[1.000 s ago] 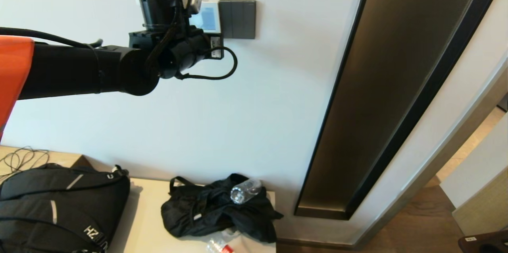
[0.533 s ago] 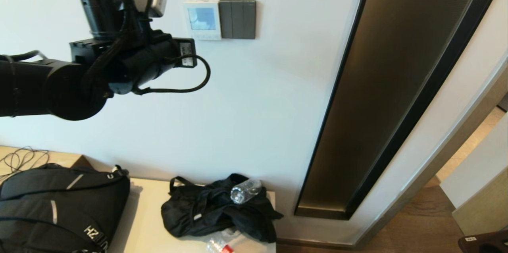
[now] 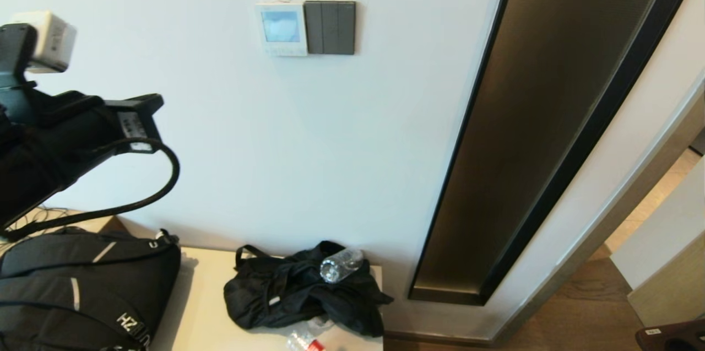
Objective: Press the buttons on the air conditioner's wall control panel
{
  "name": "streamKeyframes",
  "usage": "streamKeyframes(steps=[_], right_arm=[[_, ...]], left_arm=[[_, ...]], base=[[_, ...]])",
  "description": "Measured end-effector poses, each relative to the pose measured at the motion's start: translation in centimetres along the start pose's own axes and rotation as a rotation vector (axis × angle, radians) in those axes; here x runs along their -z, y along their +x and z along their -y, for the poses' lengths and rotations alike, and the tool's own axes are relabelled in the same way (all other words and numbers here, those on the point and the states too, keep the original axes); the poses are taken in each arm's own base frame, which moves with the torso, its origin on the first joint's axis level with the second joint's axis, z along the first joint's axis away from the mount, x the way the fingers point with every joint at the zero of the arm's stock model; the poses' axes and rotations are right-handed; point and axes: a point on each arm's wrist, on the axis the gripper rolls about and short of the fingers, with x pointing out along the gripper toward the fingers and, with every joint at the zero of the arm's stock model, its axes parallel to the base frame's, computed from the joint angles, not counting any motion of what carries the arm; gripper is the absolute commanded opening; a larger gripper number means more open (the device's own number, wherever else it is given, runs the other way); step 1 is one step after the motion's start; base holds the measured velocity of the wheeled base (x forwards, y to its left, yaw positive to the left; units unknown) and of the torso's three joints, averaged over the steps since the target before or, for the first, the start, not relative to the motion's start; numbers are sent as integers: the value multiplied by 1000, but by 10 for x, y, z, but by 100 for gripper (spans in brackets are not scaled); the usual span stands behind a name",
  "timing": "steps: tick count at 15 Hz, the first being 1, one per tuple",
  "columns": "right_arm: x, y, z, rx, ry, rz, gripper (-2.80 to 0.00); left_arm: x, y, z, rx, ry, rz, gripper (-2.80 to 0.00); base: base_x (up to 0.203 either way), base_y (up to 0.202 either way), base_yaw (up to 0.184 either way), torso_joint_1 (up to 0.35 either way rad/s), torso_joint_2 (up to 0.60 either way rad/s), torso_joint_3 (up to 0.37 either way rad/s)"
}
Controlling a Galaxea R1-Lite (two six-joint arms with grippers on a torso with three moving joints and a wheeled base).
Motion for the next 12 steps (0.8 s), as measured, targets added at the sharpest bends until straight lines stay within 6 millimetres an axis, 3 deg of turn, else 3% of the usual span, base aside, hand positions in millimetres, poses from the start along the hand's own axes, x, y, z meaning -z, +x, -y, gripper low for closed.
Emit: streamKeyframes(steps=[5,12], right_arm=[[0,0,0,0,0,0,-280],[0,0,0,0,0,0,-280]], left_arm=[[25,-82,-22,-66,9,-34,-280],[59,-168,-42,-331,43,-129,-280]], base=[[0,0,0,0,0,0],[0,0,0,0,0,0]])
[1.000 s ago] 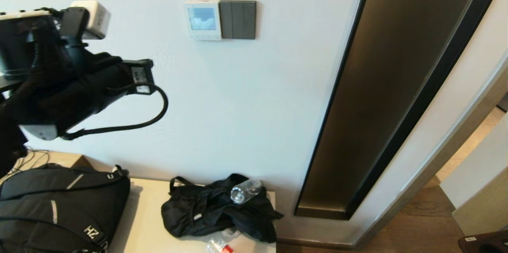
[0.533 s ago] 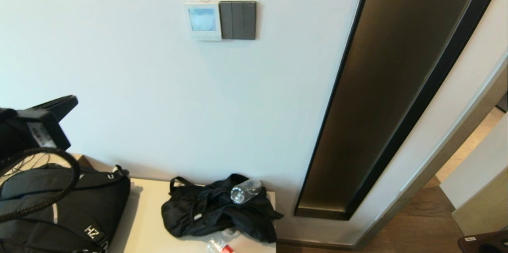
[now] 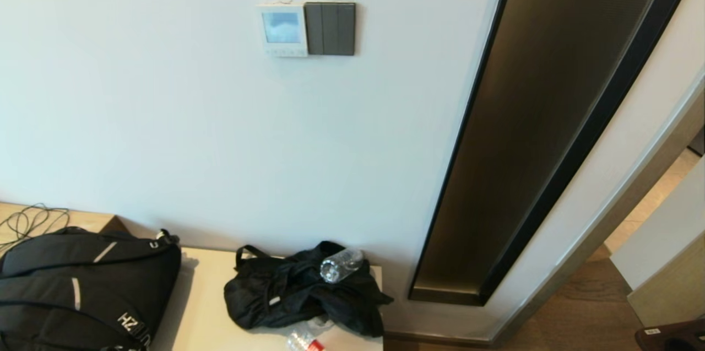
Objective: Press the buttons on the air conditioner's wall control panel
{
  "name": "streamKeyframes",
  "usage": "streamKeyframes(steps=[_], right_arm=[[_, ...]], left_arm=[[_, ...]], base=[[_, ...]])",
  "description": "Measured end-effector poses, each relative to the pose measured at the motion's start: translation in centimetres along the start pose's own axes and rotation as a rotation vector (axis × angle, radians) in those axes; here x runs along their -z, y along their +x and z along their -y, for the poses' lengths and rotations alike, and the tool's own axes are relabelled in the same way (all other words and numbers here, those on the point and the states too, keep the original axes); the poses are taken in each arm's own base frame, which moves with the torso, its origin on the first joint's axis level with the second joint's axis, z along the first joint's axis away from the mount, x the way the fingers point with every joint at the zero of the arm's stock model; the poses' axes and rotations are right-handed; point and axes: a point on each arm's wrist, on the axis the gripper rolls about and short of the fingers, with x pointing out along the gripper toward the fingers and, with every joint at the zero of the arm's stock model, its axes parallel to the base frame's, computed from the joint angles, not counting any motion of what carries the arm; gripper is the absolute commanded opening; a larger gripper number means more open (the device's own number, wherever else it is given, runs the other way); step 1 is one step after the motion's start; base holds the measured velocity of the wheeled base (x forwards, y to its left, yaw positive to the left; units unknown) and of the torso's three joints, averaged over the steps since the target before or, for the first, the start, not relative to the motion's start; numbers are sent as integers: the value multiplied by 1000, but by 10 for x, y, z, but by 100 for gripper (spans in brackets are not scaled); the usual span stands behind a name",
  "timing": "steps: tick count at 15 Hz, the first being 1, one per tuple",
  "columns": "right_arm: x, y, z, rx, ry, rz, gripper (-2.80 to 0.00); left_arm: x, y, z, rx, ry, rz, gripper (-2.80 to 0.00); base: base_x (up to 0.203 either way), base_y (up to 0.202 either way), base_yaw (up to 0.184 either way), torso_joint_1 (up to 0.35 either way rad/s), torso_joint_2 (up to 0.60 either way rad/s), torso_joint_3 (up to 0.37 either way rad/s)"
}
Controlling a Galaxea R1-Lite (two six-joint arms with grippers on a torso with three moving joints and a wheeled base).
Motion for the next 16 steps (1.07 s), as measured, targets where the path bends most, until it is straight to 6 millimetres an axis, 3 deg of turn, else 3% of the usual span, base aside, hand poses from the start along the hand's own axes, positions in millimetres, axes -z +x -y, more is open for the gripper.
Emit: streamKeyframes(steps=[6,12,16], right_arm=[[0,0,0,0,0,0,-280],[0,0,0,0,0,0,-280],[0,0,0,0,0,0,-280]], left_arm=[[51,-33,-16,-184,11,-82,-280],[93,-41,-15,-166,12,-107,-280],[108,-47,-15,-128,0,-74,-280]], base=[[0,0,0,0,0,0],[0,0,0,0,0,0],[0,0,0,0,0,0]])
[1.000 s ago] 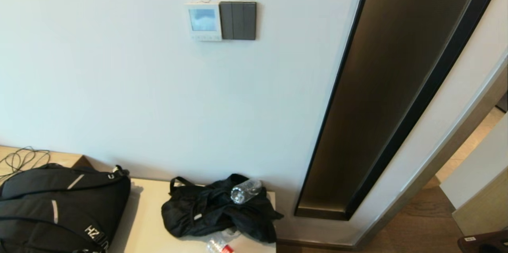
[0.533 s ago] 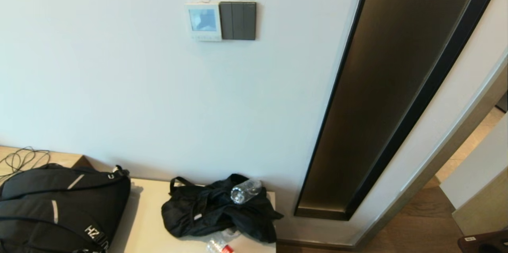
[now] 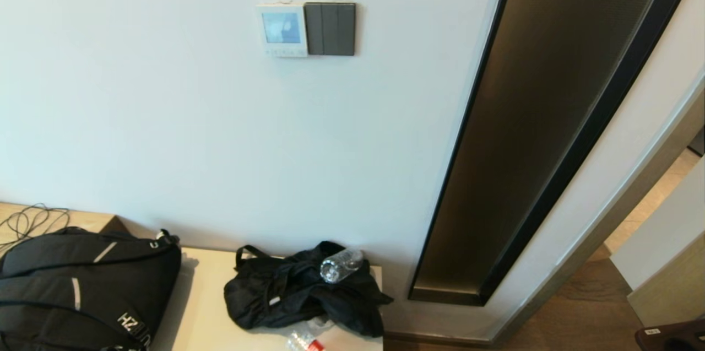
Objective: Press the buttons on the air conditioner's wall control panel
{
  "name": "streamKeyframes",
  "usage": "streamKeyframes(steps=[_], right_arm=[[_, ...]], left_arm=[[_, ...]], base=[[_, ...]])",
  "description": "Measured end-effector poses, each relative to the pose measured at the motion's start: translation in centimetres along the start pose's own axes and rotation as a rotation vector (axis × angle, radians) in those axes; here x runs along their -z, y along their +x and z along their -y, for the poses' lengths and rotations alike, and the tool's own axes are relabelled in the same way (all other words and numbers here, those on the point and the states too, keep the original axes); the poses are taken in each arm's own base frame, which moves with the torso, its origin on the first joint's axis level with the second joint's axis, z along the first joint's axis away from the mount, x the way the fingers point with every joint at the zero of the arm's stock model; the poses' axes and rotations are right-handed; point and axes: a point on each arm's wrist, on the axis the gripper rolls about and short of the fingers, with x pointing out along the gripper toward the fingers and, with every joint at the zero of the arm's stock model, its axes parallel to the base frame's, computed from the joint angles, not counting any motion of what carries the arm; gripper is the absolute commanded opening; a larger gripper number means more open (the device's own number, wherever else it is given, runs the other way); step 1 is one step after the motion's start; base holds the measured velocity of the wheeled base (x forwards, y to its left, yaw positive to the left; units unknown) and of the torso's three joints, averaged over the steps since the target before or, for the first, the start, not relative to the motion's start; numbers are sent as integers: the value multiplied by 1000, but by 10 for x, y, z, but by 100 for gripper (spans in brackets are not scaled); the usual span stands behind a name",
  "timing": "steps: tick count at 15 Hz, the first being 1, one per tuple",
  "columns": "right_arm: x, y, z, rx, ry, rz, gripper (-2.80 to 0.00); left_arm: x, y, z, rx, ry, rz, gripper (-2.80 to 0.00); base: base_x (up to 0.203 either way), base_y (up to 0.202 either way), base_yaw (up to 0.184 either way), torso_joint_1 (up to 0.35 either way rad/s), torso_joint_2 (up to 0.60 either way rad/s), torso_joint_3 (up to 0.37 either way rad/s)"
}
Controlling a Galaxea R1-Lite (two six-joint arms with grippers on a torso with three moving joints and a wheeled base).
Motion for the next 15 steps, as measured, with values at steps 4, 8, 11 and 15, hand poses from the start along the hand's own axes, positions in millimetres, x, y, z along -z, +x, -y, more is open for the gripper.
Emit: streamKeyframes(steps=[4,8,11,15], right_arm=[[0,0,0,0,0,0,-280],[0,0,0,0,0,0,-280],[0,0,0,0,0,0,-280],[0,0,0,-1,0,0,-280]], left_arm=[[9,-7,0,122,-12,35,-280],[12,-14,0,190,-32,120,-280],[18,-14,2,288,-23,104,-280],[21,-14,3,318,-18,86,-280]], base=[[0,0,0,0,0,0],[0,0,0,0,0,0],[0,0,0,0,0,0],[0,0,0,0,0,0]])
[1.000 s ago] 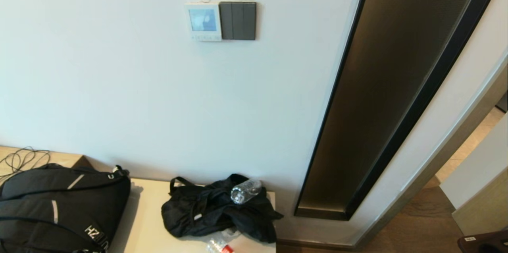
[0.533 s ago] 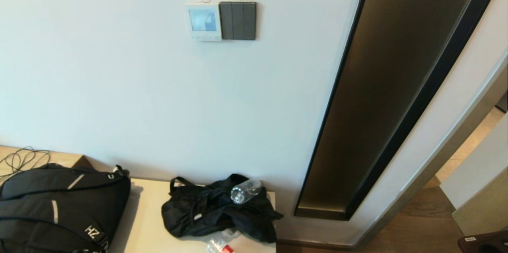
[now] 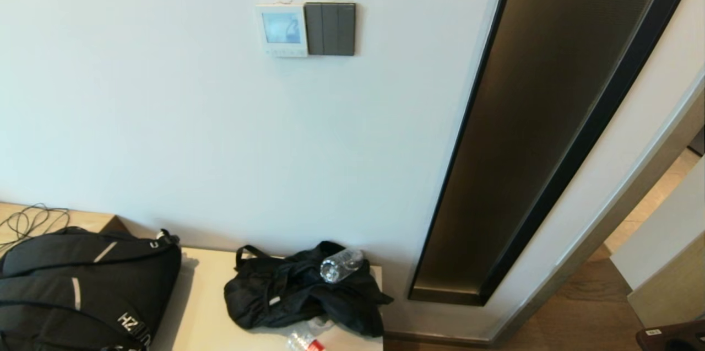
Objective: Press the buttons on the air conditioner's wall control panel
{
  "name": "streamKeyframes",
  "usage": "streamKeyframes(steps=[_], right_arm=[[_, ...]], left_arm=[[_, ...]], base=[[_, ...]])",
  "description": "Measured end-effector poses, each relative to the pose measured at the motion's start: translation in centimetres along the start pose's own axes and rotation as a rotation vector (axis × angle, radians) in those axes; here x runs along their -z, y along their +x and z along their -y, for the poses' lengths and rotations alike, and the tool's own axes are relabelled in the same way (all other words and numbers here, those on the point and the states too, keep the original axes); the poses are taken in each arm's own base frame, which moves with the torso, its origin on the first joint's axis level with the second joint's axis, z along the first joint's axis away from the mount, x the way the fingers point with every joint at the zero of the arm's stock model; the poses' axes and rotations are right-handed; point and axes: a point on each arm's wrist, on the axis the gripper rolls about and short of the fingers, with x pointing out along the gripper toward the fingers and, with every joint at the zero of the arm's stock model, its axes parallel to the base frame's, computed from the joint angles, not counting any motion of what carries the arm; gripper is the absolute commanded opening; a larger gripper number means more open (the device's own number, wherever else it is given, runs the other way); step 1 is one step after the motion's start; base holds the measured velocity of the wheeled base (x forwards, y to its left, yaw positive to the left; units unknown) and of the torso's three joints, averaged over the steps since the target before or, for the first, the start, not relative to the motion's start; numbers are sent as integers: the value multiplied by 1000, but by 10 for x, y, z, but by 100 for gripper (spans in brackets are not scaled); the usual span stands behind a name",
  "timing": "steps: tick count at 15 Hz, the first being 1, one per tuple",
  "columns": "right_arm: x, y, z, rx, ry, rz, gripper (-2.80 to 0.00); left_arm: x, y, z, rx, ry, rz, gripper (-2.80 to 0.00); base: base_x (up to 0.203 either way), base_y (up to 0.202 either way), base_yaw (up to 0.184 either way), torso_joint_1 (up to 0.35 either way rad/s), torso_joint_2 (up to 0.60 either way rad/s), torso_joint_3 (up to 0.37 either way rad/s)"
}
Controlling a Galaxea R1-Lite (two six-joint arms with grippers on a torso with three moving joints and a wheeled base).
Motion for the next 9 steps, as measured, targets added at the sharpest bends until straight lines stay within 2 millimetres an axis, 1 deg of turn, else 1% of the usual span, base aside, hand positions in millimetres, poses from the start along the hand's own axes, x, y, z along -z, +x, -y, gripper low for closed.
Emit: streamKeyframes(steps=[9], right_arm=[[0,0,0,0,0,0,-280]], left_arm=[[0,0,0,1,-9,-2,-280]], base=[[0,0,0,0,0,0]])
